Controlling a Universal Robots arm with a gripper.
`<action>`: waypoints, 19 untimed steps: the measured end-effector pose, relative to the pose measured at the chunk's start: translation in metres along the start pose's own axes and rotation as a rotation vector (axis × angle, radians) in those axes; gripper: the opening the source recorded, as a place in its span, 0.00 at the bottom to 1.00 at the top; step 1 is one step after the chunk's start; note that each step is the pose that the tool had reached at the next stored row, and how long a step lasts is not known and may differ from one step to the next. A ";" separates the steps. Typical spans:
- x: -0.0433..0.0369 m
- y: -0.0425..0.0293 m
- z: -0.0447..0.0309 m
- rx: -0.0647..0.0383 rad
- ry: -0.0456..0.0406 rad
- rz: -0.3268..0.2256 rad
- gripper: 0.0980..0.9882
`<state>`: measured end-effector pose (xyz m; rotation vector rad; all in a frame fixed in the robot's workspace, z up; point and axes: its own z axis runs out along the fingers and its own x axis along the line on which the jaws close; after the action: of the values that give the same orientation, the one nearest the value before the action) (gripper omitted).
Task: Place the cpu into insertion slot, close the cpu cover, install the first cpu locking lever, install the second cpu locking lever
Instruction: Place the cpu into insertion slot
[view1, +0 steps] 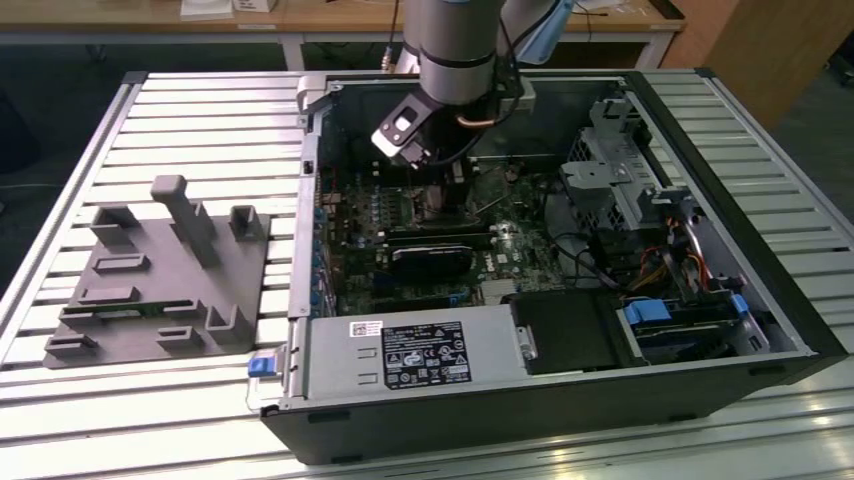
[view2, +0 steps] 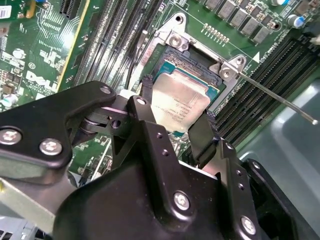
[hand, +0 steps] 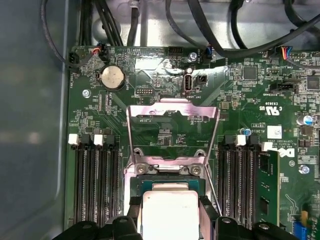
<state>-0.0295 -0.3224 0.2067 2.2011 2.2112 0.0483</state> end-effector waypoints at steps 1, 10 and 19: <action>0.0000 -0.0001 0.0008 -0.001 0.0000 0.000 0.49; 0.0000 -0.0059 0.0077 -0.011 -0.0006 0.011 0.49; 0.0001 -0.0062 0.0099 -0.011 -0.0016 0.032 0.49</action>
<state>-0.0354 -0.3223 0.1966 2.2305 2.1691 0.0593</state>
